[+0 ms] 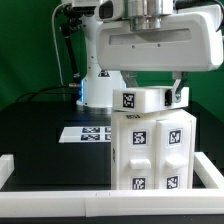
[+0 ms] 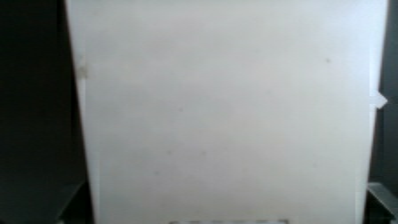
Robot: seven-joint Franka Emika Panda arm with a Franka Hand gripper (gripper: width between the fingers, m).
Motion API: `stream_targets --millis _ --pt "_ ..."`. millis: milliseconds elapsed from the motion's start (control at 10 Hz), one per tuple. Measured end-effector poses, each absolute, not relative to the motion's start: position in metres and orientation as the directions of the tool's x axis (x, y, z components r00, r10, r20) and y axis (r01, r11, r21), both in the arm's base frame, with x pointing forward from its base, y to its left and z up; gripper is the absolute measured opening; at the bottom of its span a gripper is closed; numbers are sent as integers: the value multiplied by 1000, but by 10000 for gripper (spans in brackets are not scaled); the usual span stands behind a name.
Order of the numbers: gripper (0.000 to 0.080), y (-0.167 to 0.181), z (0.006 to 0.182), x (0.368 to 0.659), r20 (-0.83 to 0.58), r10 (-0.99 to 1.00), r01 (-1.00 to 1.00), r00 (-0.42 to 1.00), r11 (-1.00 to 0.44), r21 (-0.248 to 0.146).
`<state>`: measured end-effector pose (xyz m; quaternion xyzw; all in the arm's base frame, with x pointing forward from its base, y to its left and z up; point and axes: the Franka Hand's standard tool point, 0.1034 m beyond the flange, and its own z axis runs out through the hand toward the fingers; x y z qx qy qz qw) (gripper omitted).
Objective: Assemble cabinet
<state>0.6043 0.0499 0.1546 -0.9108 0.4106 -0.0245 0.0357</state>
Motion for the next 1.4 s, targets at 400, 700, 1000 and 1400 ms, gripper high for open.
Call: stream_targets --millis 400,700,1000,1400 --pt "559 51 154 604 -28 -908 -906 418 -414 -91" --pt "559 51 154 604 -58 -975 -974 214 -208 -85" --pt "549 54 151 603 -73 -996 -996 58 -52 -72" --pt "735 60 152 603 -99 -994 -996 -52 59 -67"
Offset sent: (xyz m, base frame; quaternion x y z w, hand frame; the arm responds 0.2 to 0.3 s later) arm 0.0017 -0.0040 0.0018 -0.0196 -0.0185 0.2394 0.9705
